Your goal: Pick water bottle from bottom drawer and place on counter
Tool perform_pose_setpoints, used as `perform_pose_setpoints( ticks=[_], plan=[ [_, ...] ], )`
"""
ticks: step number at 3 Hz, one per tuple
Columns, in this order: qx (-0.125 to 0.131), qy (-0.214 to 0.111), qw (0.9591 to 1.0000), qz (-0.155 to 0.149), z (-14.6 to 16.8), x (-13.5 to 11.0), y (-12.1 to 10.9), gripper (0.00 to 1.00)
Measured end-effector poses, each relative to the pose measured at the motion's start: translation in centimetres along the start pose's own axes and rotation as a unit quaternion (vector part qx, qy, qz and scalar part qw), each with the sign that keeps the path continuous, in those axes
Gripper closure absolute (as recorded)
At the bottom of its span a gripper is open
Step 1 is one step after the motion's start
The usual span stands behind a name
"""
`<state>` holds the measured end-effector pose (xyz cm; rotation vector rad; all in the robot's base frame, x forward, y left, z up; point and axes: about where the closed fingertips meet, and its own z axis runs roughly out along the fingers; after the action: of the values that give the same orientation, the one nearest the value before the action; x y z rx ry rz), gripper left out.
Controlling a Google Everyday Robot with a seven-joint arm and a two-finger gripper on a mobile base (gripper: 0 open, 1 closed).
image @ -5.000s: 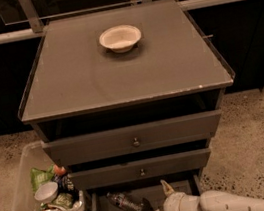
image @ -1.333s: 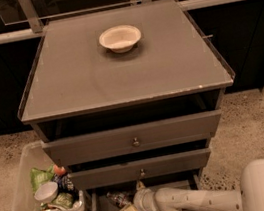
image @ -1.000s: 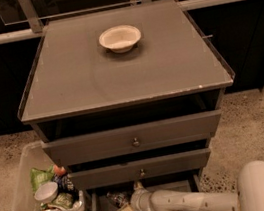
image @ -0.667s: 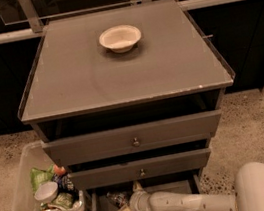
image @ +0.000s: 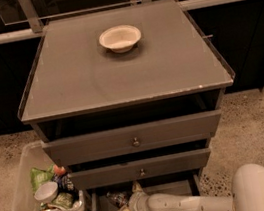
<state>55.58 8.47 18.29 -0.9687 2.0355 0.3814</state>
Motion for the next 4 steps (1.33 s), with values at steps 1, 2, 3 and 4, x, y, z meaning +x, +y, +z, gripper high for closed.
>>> perform_pose_setpoints(
  ticks=[1,2,3,4],
  plan=[
    [0.007,0.002,0.9999,-0.01,0.5,0.0,-0.5,0.0],
    [0.011,0.007,0.9998,-0.016,1.0,0.3,-0.8,0.0],
    [0.01,0.012,0.9997,-0.018,1.6,0.7,-0.8,0.0],
    [0.006,0.019,0.9997,-0.011,2.1,1.5,-0.4,0.0]
  ],
)
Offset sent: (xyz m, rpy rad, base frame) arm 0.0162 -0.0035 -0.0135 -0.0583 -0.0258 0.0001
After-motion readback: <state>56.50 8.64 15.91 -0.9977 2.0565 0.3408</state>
